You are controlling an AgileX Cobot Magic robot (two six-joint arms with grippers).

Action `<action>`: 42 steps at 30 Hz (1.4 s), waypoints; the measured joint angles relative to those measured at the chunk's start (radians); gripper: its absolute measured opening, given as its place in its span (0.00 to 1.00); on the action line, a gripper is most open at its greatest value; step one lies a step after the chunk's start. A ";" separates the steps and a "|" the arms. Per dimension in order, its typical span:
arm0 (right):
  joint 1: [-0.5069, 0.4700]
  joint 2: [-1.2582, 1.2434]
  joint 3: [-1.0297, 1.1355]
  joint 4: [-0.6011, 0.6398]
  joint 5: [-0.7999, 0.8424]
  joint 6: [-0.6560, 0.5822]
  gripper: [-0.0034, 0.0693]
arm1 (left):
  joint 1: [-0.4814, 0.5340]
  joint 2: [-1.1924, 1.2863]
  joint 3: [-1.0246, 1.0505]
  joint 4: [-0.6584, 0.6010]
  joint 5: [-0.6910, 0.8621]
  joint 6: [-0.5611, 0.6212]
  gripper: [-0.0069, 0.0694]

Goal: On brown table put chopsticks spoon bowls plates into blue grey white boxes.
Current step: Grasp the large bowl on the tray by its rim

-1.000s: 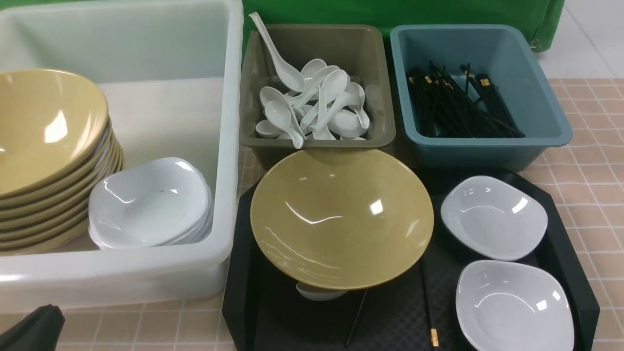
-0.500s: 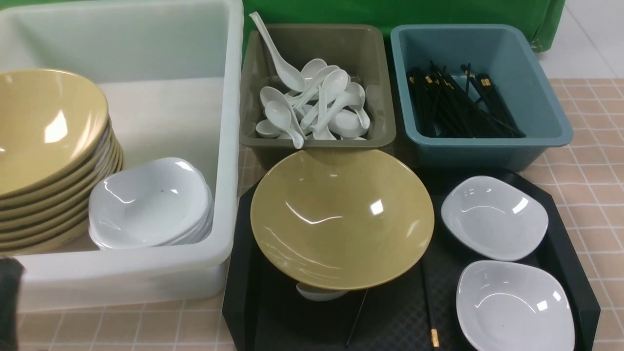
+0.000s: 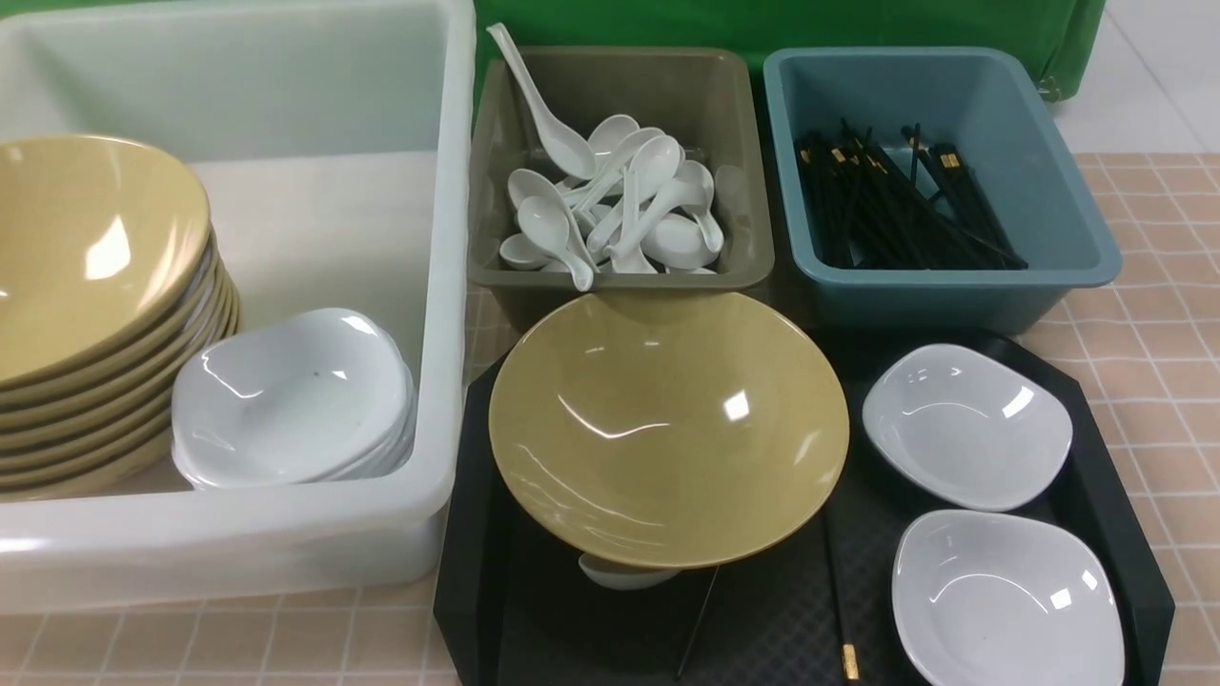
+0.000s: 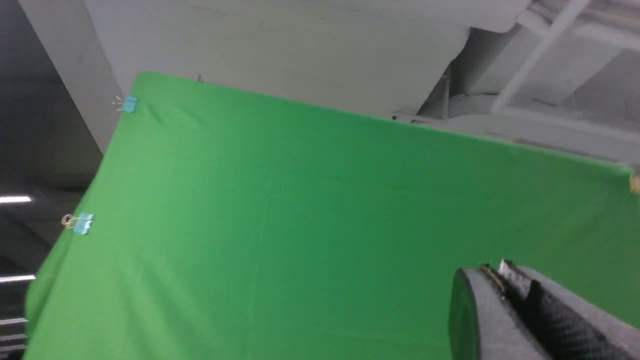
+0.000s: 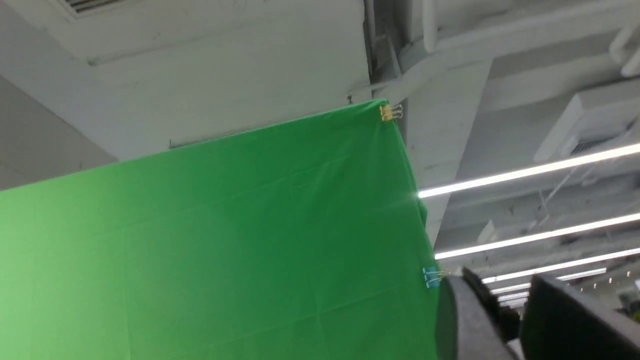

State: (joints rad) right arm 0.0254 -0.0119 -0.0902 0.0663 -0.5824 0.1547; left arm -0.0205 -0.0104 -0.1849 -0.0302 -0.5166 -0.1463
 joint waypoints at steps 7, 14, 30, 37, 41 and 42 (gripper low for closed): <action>0.000 0.175 -0.325 0.000 0.414 -0.223 0.10 | 0.000 0.252 -0.397 -0.044 0.319 0.076 0.08; 0.004 0.428 -0.407 0.000 0.906 -0.290 0.10 | -0.055 0.617 -0.595 -0.116 0.737 0.040 0.08; 0.018 0.638 -0.323 0.118 1.108 -0.371 0.10 | -0.599 1.417 -1.101 -0.413 1.390 0.402 0.08; 0.087 0.638 -0.313 0.164 1.092 -0.396 0.10 | -0.679 1.806 -1.279 -0.214 1.453 0.336 0.08; 0.100 0.638 -0.313 0.166 1.090 -0.422 0.10 | -0.680 1.928 -1.315 -0.187 1.485 0.305 0.08; 0.100 0.638 -0.313 0.166 1.090 -0.422 0.10 | -0.682 1.937 -1.316 -0.187 1.487 0.305 0.08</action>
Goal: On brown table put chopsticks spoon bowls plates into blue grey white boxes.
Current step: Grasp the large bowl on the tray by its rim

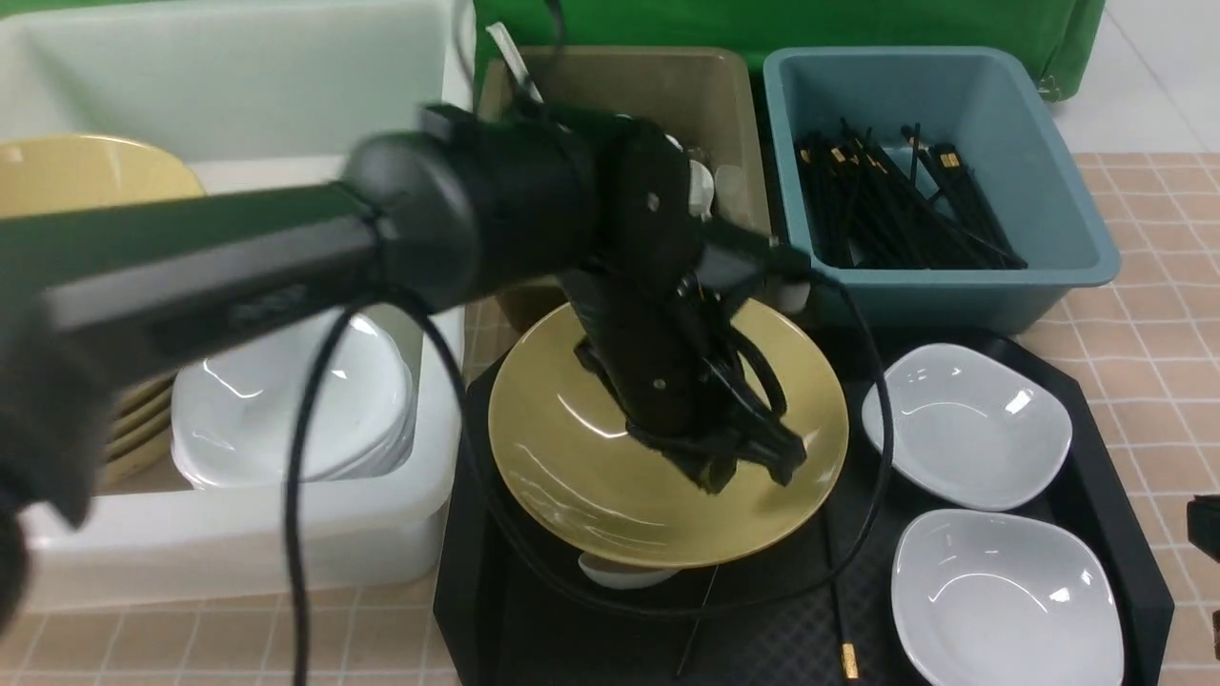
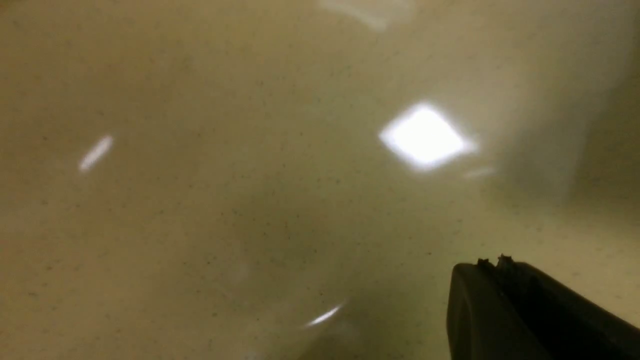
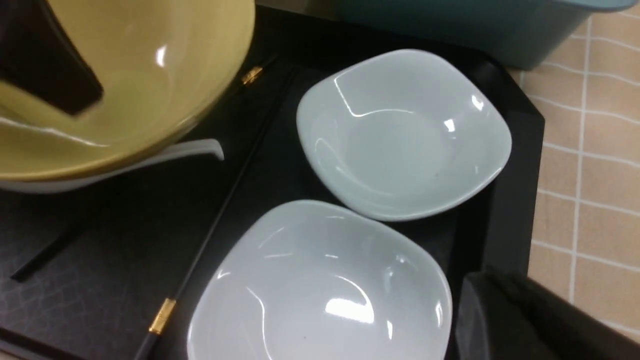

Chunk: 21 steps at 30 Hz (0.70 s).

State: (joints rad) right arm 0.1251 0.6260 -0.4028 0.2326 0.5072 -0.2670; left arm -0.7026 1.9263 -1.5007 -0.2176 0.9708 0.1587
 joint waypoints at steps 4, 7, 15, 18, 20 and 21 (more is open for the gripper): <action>0.000 0.000 0.000 0.000 -0.001 -0.003 0.10 | -0.036 0.031 -0.002 -0.009 0.029 -0.003 0.08; 0.000 0.000 0.000 0.001 -0.001 -0.003 0.10 | -0.074 0.027 -0.012 -0.062 0.024 0.027 0.08; 0.000 0.000 0.000 0.002 -0.002 -0.003 0.10 | -0.108 -0.010 -0.037 -0.302 0.067 0.213 0.08; 0.000 0.000 0.000 0.002 -0.003 -0.003 0.10 | -0.057 -0.044 -0.080 -0.211 0.068 0.194 0.11; 0.000 0.000 0.000 0.002 -0.003 -0.003 0.10 | -0.029 -0.059 -0.094 -0.138 0.067 0.169 0.15; 0.000 0.000 0.000 0.002 -0.003 -0.003 0.10 | -0.005 -0.070 -0.103 -0.068 0.067 0.141 0.20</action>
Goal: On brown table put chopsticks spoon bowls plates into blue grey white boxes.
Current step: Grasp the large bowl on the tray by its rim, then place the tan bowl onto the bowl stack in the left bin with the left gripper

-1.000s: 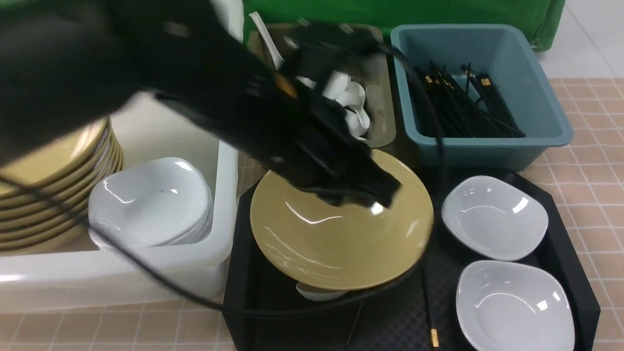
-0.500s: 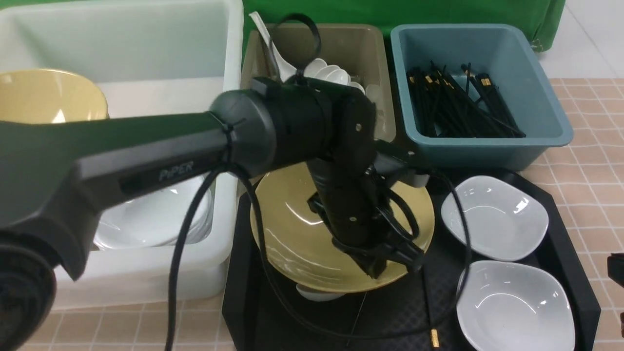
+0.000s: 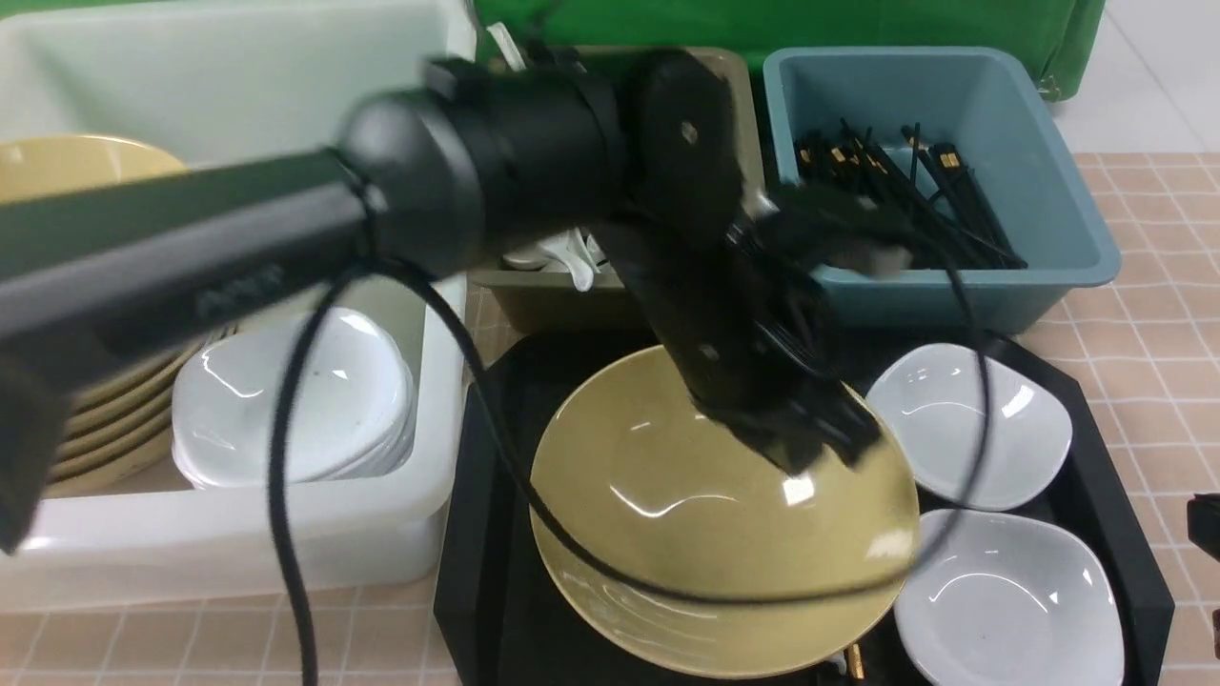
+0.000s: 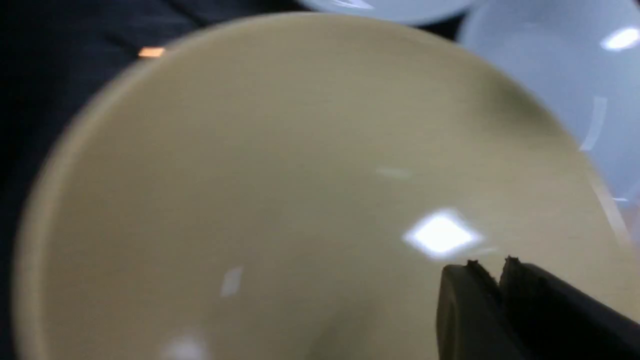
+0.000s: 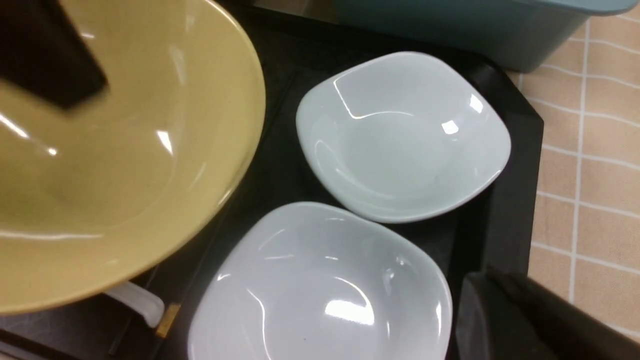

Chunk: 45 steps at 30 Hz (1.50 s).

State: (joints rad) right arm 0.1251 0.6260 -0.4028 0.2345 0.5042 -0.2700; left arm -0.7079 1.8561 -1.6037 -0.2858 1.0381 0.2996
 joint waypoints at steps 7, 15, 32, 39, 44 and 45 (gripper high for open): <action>0.000 0.000 0.000 0.000 0.000 0.000 0.10 | 0.084 0.004 -0.008 0.286 0.006 -0.140 0.55; 0.000 0.000 0.000 0.001 0.000 0.000 0.11 | 0.106 0.127 -0.008 0.342 0.004 -0.203 0.73; 0.000 0.000 0.000 0.001 0.002 0.003 0.11 | 0.104 -0.033 -0.014 0.255 0.019 -0.195 0.10; 0.000 0.000 0.000 0.001 0.002 0.003 0.11 | 0.164 -0.363 -0.005 0.261 -0.067 -0.176 0.10; 0.008 0.000 0.000 0.001 0.002 0.003 0.11 | 0.420 -0.558 -0.003 0.315 -0.072 -0.226 0.10; 0.011 0.000 0.000 0.001 0.002 0.003 0.11 | 0.480 -0.579 0.002 0.339 -0.076 -0.258 0.10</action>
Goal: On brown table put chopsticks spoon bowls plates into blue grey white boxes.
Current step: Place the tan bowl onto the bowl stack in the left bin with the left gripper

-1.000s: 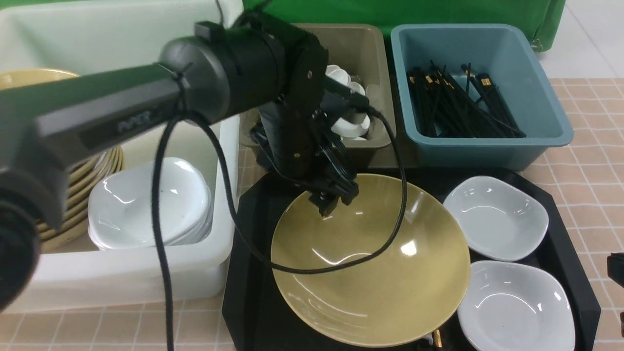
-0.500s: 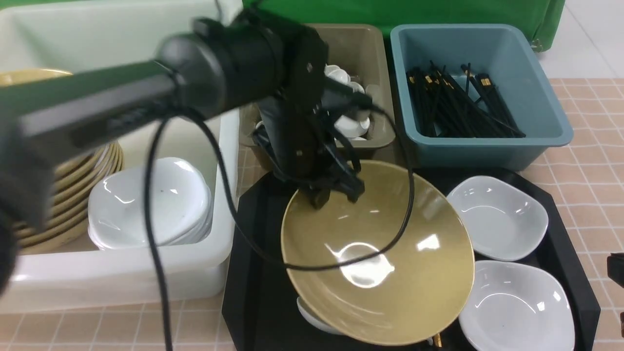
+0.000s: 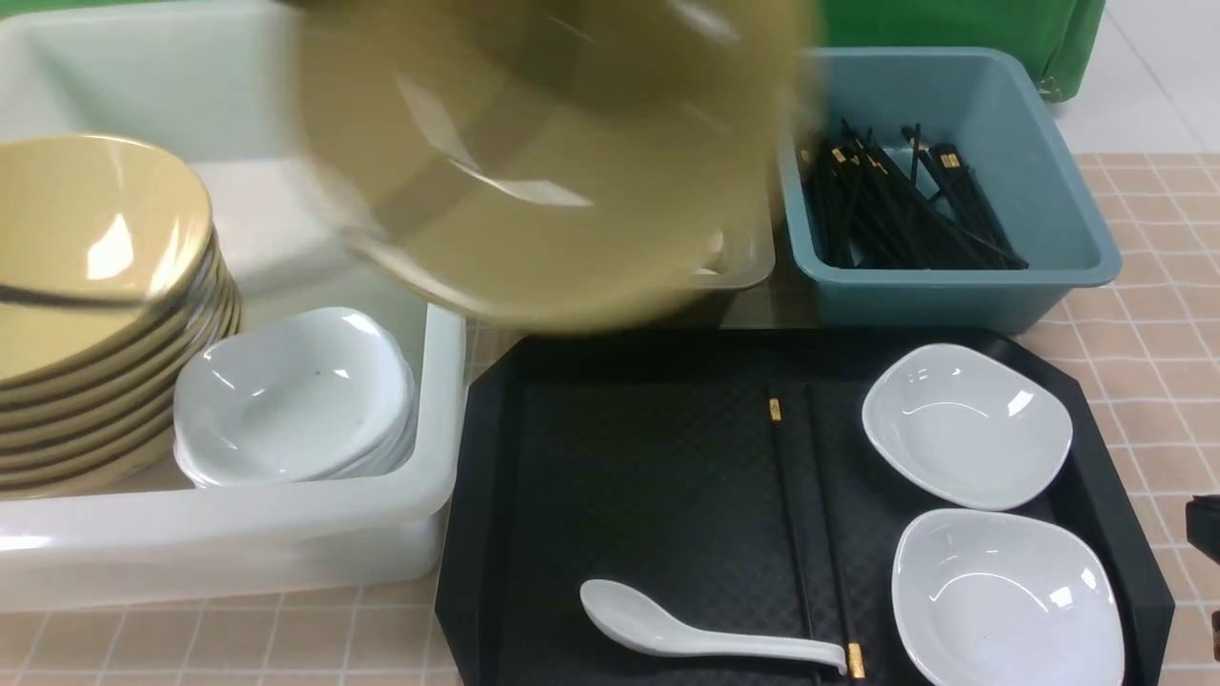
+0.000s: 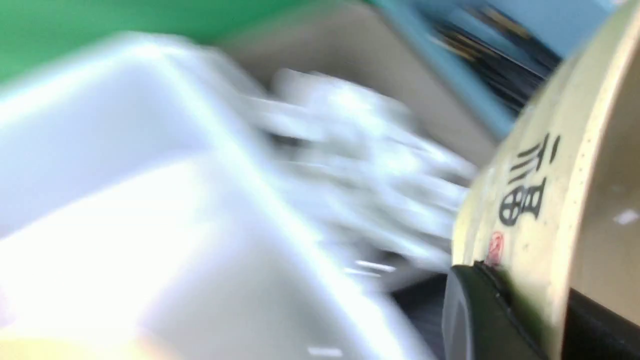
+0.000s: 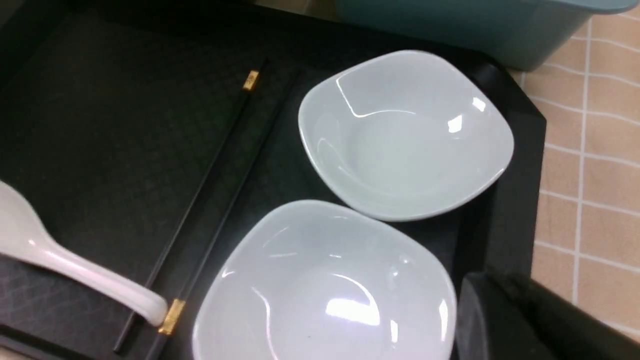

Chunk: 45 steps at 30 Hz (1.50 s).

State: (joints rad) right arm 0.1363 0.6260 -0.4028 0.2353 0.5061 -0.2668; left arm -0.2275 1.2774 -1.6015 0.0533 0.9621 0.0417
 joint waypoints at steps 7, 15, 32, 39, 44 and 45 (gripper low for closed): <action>0.056 0.000 0.000 0.000 -0.006 0.000 0.11 | 0.492 -0.030 0.161 0.110 -0.066 -0.188 0.10; 0.055 0.000 0.000 0.015 -0.007 0.000 0.11 | 0.681 0.020 0.347 -0.062 -0.170 -0.160 0.11; 0.057 0.000 0.000 0.026 0.038 0.000 0.11 | 0.686 0.065 0.363 -0.100 -0.106 -0.086 0.77; 0.057 0.000 0.021 0.026 0.045 0.000 0.12 | 0.686 -0.056 0.362 -0.122 -0.091 -0.064 0.76; 0.057 0.000 0.029 0.026 0.036 0.000 0.12 | 0.686 -0.121 0.370 -0.135 -0.117 -0.064 0.68; 0.057 0.000 0.029 0.026 0.034 0.000 0.12 | 0.686 -0.124 0.383 -0.143 -0.151 -0.064 0.66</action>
State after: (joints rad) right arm 0.1928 0.6260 -0.3740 0.2613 0.5405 -0.2668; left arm 0.4582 1.1532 -1.2187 -0.0899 0.8107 -0.0227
